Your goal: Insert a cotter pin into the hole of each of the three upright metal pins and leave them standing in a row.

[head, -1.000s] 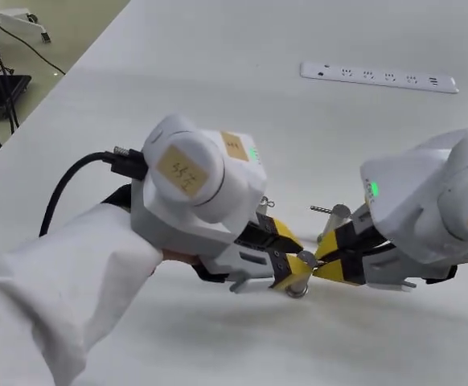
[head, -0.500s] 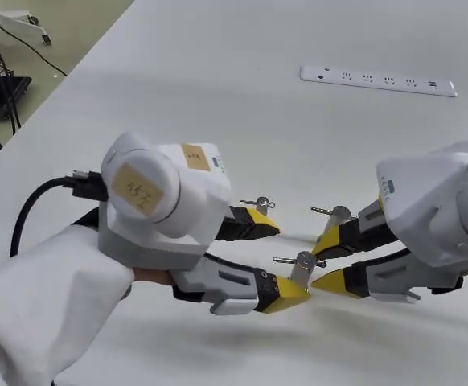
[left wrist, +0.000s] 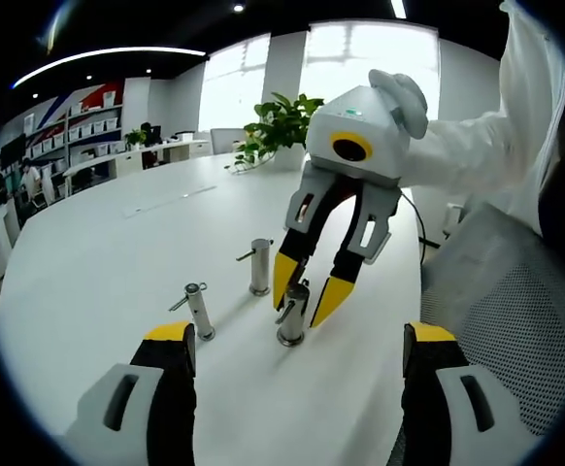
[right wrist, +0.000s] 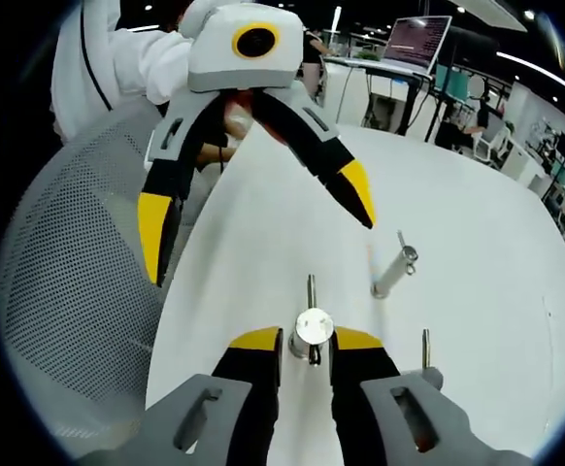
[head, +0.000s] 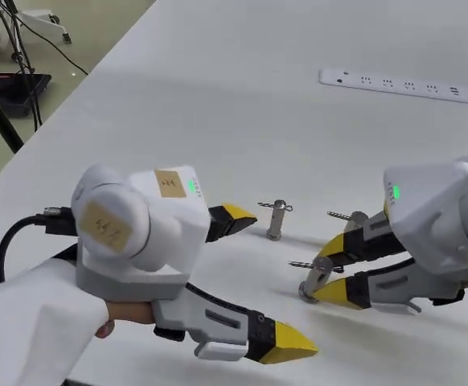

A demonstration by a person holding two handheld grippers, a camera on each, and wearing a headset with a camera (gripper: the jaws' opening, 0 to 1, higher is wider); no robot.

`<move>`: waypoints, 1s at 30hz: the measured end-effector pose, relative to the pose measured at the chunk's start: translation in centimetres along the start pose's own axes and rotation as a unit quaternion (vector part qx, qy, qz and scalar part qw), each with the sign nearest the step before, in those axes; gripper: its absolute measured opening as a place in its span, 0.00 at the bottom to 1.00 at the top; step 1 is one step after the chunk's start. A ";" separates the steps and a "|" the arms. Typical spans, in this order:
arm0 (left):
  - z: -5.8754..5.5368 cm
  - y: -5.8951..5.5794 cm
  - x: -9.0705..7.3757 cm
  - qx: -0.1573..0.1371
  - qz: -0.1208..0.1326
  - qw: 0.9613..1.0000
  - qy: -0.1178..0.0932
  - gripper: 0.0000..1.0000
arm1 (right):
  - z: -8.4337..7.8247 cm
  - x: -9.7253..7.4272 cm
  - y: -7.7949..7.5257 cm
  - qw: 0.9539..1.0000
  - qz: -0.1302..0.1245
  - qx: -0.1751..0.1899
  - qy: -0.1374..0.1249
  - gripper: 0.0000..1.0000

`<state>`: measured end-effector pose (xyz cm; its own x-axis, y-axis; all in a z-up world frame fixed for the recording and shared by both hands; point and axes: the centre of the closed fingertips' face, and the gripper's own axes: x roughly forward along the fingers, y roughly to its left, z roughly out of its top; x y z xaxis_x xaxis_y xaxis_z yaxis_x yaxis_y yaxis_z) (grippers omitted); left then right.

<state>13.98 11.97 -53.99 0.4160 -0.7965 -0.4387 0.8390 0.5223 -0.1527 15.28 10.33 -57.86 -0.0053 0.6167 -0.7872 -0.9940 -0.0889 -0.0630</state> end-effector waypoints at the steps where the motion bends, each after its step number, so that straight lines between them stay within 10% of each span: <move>1: 0.1 0.0 0.0 0.002 0.002 1.000 -0.003 0.89 | 0.0 0.1 0.0 1.000 0.001 -0.002 -0.001 0.15; 30: -1.0 0.3 0.4 -0.005 0.019 1.000 0.022 0.97 | -2.5 -2.8 0.5 0.997 -0.013 0.066 -0.023 0.07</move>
<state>14.04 12.09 -55.12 0.4308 -0.7620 -0.4835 0.8198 0.5544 -0.1435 15.04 6.61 -57.19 0.0195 0.6536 -0.7566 -0.9996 0.0299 0.0001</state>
